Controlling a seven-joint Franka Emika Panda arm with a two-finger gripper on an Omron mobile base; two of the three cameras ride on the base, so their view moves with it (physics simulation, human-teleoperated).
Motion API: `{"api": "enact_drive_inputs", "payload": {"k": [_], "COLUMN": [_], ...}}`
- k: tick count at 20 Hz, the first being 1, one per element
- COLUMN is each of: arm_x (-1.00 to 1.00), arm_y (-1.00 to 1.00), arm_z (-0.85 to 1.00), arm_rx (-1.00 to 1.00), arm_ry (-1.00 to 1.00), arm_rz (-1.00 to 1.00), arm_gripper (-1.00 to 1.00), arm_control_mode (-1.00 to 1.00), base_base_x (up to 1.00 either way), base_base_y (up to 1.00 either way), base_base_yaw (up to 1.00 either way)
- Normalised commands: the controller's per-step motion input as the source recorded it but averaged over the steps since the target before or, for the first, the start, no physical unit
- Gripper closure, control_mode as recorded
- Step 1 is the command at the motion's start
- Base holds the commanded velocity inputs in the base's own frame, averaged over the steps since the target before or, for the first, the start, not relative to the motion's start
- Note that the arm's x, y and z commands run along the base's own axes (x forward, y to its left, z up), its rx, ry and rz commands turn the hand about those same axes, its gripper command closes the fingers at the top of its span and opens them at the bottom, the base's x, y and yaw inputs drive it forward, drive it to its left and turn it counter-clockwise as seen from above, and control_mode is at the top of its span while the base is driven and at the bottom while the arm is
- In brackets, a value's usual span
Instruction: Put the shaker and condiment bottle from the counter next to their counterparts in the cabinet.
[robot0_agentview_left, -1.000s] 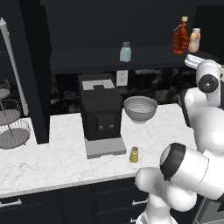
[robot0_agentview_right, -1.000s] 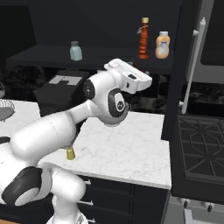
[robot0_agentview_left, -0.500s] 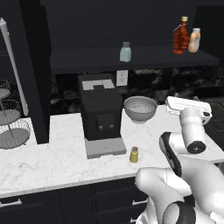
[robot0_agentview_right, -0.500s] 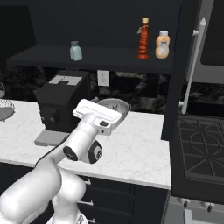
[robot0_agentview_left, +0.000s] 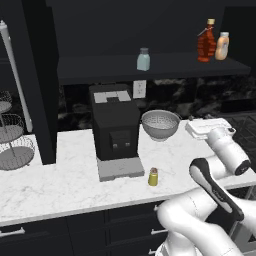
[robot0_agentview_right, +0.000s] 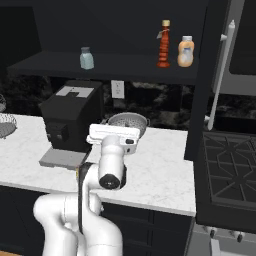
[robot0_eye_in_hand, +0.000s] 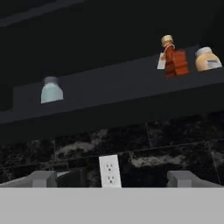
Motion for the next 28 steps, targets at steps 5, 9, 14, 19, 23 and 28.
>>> {"api": "enact_drive_inputs", "payload": {"k": [5, 9, 14, 19, 23, 28], "arm_x": [0.0, 0.39, 0.2, 0.15, 0.01, -0.01], "arm_y": [0.15, 0.08, 0.07, -0.26, -0.17, 0.0], "arm_z": [-1.0, -0.83, -0.49, 0.0, 0.0, 0.0], "arm_rx": [-0.04, 0.0, 0.0, 0.0, 0.0, 0.0], "arm_ry": [0.0, 0.0, 0.0, -0.06, -0.05, -0.03], "arm_rz": [0.72, 0.72, 0.77, 0.72, 0.33, 0.0], "arm_gripper": [-1.0, -1.0, -1.0, -1.0, -1.0, -1.0], "arm_control_mode": [-1.0, -1.0, -1.0, -1.0, -1.0, -1.0], "base_base_x": [0.0, 0.0, 0.0, 0.0, 0.0, 0.0], "base_base_y": [0.0, 0.0, 0.0, 0.0, 0.0, 0.0], "base_base_yaw": [0.0, 0.0, 0.0, 0.0, 0.0, 0.0]}}
